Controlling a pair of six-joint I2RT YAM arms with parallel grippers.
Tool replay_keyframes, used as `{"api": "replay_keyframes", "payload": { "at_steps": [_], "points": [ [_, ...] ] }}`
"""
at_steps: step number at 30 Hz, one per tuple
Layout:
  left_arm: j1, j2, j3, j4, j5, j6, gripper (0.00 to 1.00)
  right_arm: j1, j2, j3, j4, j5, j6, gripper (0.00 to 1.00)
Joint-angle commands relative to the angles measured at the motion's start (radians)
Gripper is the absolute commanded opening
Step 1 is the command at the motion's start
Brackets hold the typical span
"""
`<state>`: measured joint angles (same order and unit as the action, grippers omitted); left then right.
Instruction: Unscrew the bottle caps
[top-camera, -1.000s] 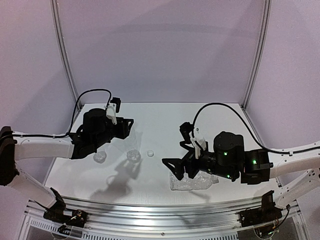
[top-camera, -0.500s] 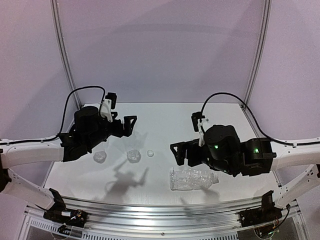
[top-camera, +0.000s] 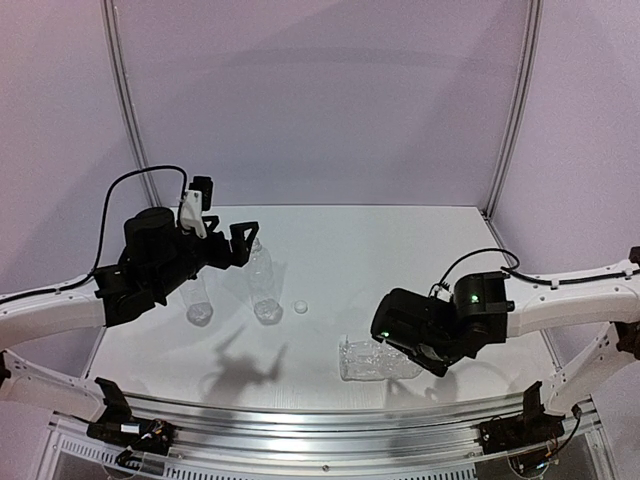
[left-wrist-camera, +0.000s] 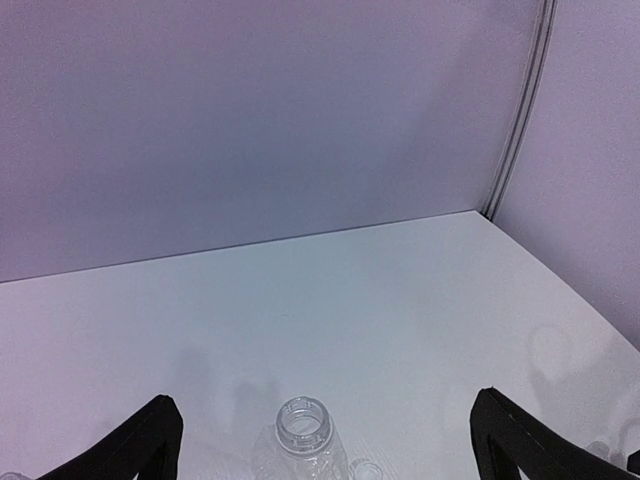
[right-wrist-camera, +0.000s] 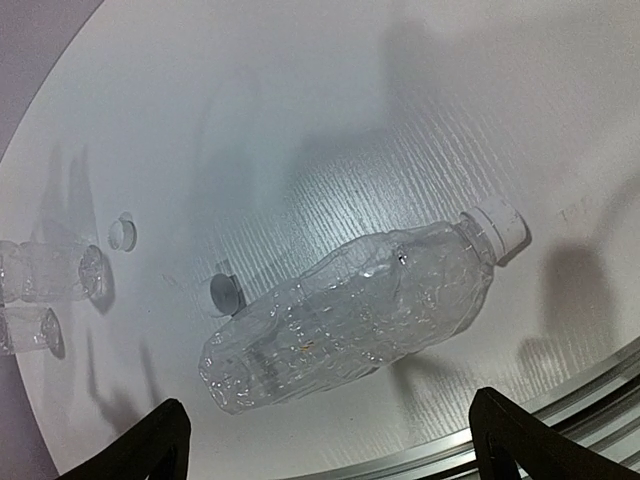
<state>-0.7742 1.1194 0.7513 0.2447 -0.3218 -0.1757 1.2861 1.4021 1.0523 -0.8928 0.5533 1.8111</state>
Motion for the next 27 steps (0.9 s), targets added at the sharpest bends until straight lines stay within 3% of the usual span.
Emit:
{"api": "replay_keyframes", "payload": {
  "at_steps": [1,5,13,24,27],
  "points": [
    [-0.005,-0.030,-0.006,-0.056,-0.009,-0.006,0.99,-0.037,0.087,0.059,-0.028,-0.063,0.118,0.99],
    [-0.005,-0.054,-0.016,-0.060,-0.007,-0.006,0.99,-0.112,0.131,0.006,0.146,-0.207,0.047,0.99],
    [-0.005,-0.057,-0.009,-0.065,0.007,0.003,0.99,-0.194,0.192,-0.022,0.241,-0.312,0.028,0.99],
    [-0.005,-0.053,-0.006,-0.068,0.019,0.004,0.99,-0.239,0.281,-0.022,0.262,-0.380,0.018,0.99],
    [-0.005,-0.059,-0.007,-0.072,0.018,0.003,0.99,-0.255,0.298,-0.026,0.271,-0.385,0.001,0.92]
  ]
}}
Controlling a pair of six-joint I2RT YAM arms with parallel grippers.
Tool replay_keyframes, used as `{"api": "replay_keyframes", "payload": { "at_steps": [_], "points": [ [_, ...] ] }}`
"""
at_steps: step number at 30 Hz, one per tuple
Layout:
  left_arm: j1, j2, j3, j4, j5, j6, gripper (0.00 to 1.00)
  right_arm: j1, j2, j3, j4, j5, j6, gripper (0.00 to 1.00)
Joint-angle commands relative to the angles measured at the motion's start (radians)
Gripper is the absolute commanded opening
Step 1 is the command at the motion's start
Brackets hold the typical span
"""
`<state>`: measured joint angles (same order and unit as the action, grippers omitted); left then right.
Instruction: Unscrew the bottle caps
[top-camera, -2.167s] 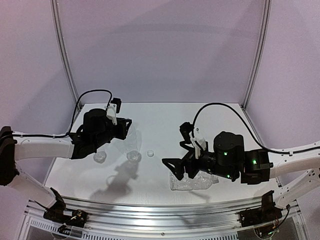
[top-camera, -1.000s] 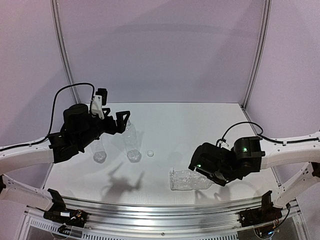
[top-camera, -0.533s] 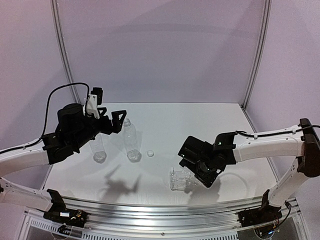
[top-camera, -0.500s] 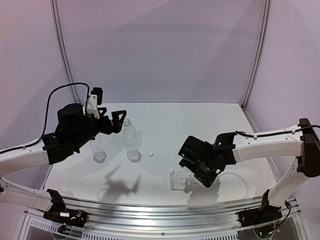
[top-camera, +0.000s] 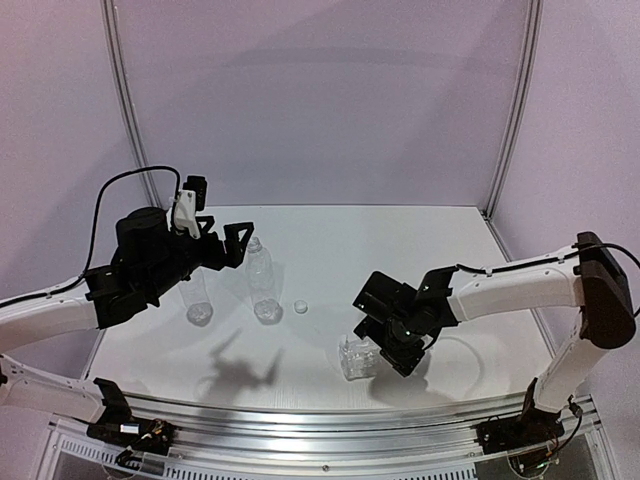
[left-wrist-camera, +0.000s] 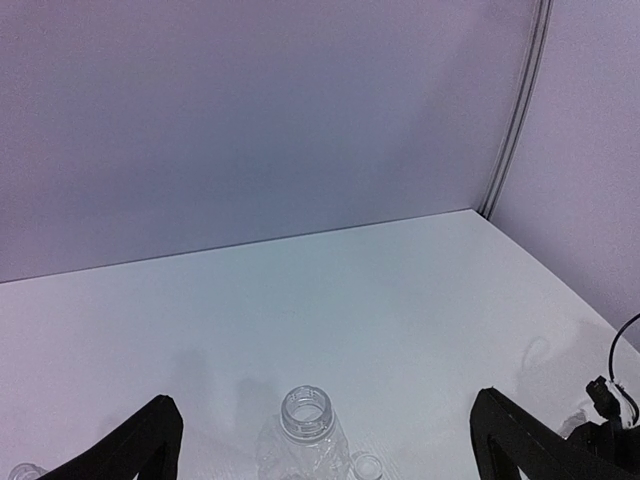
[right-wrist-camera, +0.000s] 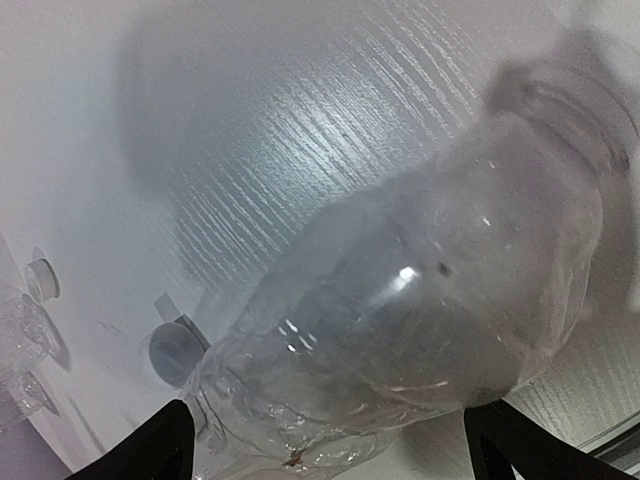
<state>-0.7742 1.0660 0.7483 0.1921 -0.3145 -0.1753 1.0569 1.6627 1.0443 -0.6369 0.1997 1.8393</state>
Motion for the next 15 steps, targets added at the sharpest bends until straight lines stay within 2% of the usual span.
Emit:
{"api": "replay_keyframes", "payload": {
  "at_steps": [1,9,15],
  "points": [
    [-0.004,-0.008,-0.004,-0.019,0.011,0.004,0.99,-0.031,0.039,-0.021,0.014,-0.026,-0.030,0.91],
    [-0.005,-0.011,-0.004,-0.019,0.009,0.004,0.99,-0.039,0.076,0.015,-0.031,0.016,-0.078,0.91],
    [-0.005,-0.012,-0.005,-0.020,0.008,0.005,0.99,-0.050,0.093,0.007,0.015,0.026,-0.150,0.90]
  ]
}}
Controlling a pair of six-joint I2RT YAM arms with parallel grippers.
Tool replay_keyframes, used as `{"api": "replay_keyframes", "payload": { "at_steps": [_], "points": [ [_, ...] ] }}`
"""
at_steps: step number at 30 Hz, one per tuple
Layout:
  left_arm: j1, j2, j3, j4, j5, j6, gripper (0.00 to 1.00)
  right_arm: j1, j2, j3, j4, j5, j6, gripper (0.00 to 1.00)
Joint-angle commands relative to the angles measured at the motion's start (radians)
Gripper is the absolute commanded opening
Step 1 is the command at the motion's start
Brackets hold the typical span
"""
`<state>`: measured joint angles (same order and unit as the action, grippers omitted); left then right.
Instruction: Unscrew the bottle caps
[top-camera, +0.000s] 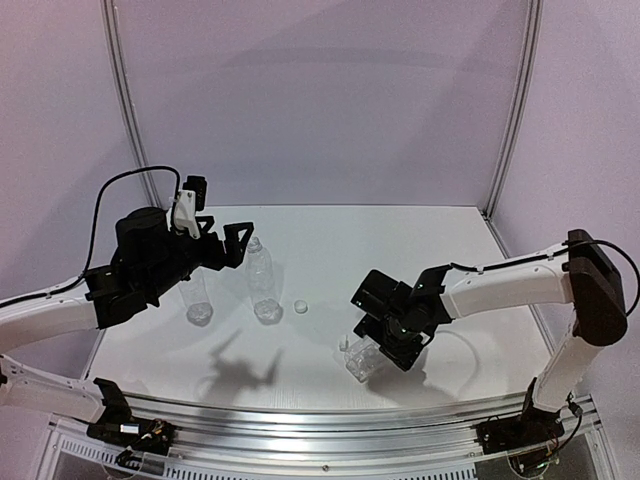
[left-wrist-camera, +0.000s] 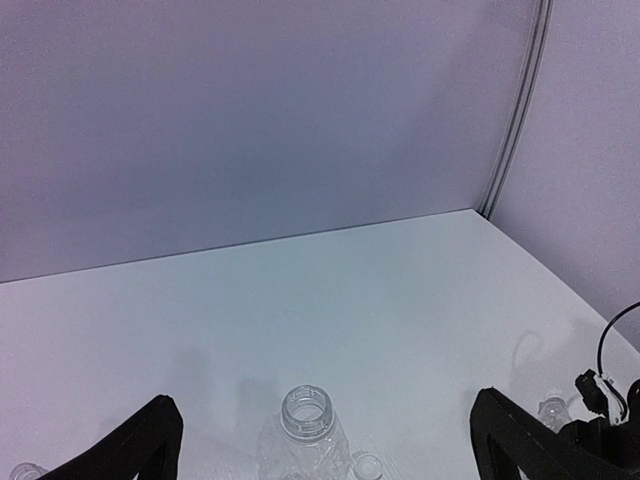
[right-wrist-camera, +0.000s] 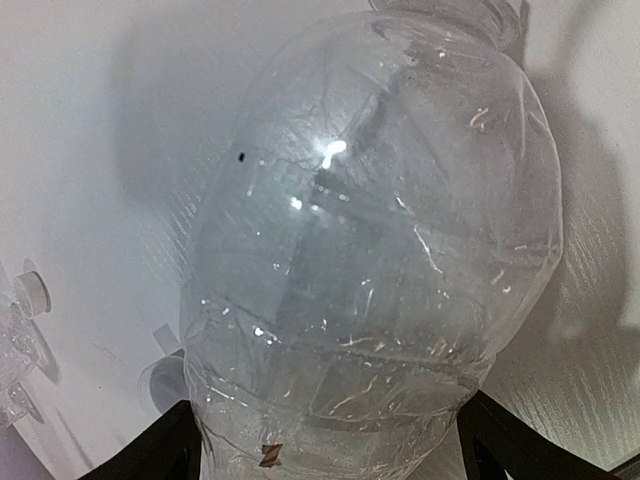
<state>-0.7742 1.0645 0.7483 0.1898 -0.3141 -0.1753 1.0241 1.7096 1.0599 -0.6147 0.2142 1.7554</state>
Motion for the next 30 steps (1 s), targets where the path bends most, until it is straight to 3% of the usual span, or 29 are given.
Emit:
{"api": "replay_keyframes", "payload": {
  "at_steps": [1,12,18,24,30],
  "points": [
    [-0.004,-0.011,-0.004,-0.018,0.007,0.004,0.99,-0.017,0.046,-0.009,-0.007,0.019,-0.076,0.89],
    [-0.004,-0.017,-0.004,-0.024,0.008,0.005,0.98,-0.017,0.050,0.001,-0.043,0.080,-0.118,0.96],
    [-0.004,-0.018,-0.004,-0.024,0.009,0.005,0.99,-0.017,0.044,-0.008,-0.038,0.100,-0.121,0.90],
    [-0.004,-0.019,-0.003,-0.026,0.010,0.005,0.99,-0.017,0.014,0.000,-0.049,0.124,-0.160,0.71],
    [-0.005,-0.021,-0.002,-0.029,0.010,0.005,0.99,-0.018,-0.028,0.011,-0.058,0.162,-0.247,0.36]
  ]
}}
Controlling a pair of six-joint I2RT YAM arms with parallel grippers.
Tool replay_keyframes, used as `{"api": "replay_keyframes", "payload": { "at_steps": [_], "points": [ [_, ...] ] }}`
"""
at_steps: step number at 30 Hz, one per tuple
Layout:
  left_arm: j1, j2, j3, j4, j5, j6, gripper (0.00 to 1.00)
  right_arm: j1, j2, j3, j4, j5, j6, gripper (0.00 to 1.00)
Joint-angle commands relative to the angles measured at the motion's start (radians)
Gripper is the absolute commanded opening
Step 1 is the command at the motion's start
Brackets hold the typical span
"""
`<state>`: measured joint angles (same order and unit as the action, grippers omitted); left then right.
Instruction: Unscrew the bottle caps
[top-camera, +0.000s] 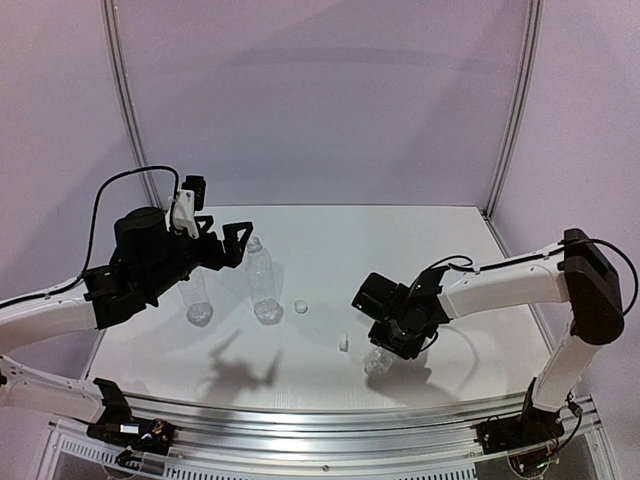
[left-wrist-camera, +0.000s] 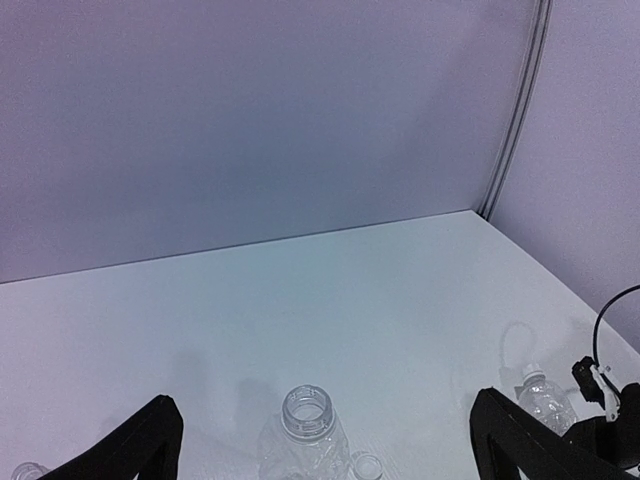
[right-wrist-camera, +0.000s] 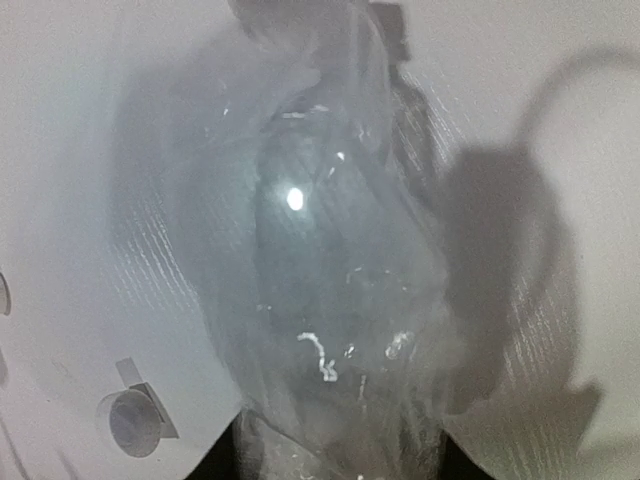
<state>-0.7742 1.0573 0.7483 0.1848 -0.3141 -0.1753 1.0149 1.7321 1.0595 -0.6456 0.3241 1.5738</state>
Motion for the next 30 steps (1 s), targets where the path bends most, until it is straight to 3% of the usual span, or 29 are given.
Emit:
{"api": "replay_keyframes", "payload": {
  "at_steps": [1,7,11,18,24,30],
  "points": [
    [-0.004,-0.015,-0.002,-0.025,0.011,0.005,0.99,-0.008,-0.058,0.012,-0.029,0.062,-0.078,0.33],
    [-0.004,-0.030,-0.001,-0.038,0.015,0.003,0.98,-0.007,-0.103,0.045,-0.042,0.144,-0.293,0.30],
    [-0.005,-0.057,-0.004,-0.052,0.020,0.003,0.98,-0.007,-0.199,-0.006,0.111,0.164,-0.549,0.27],
    [-0.005,-0.122,-0.012,-0.069,0.068,0.002,0.98,-0.007,-0.457,-0.253,0.633,-0.123,-1.029,0.30],
    [-0.008,-0.185,-0.015,-0.070,0.211,-0.009,0.98,-0.007,-0.575,-0.328,0.778,-0.313,-1.233,0.31],
    [-0.008,-0.196,0.007,-0.040,0.475,-0.069,0.98,0.007,-0.641,-0.412,0.919,-0.489,-1.277,0.32]
  ]
}}
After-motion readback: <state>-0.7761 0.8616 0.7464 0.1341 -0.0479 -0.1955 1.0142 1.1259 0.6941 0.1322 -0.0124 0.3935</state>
